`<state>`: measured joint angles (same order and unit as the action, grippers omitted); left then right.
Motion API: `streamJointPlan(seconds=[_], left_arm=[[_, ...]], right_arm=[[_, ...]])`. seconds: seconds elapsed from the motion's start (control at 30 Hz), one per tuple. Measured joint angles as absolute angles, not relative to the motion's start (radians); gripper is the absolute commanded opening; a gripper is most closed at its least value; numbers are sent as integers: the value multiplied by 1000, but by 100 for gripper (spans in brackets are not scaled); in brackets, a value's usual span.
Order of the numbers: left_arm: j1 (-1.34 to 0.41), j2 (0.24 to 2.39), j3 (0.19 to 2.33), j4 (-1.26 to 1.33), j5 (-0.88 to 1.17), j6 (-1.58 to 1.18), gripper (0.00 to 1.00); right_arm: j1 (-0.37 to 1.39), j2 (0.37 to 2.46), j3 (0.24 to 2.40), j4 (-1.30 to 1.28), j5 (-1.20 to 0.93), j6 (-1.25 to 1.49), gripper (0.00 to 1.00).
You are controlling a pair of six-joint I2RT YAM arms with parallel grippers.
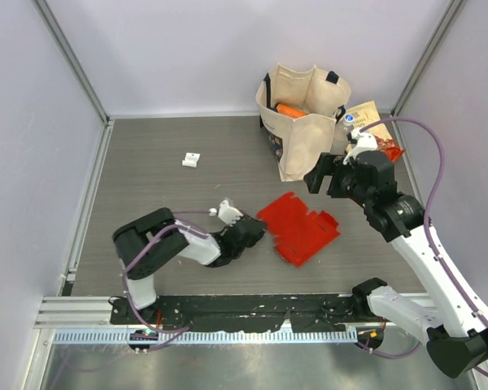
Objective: Fold the paper box
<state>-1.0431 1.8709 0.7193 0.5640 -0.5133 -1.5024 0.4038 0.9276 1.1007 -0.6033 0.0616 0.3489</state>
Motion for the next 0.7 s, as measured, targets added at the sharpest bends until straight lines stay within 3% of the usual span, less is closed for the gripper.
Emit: streamJointPlan(seconds=[0.33,0.6,0.7], left_arm=[[-966,1285,286,374,-603,-1555,0],[-966,978,215,154,-682,-1696,0],[-966,929,206,121,-699,-1730,0]], right_arm=[[404,1013,660,-373,-168,588,92],[403,1091,293,98,-348,858,87],[409,1163,229,323,-402,956,77]])
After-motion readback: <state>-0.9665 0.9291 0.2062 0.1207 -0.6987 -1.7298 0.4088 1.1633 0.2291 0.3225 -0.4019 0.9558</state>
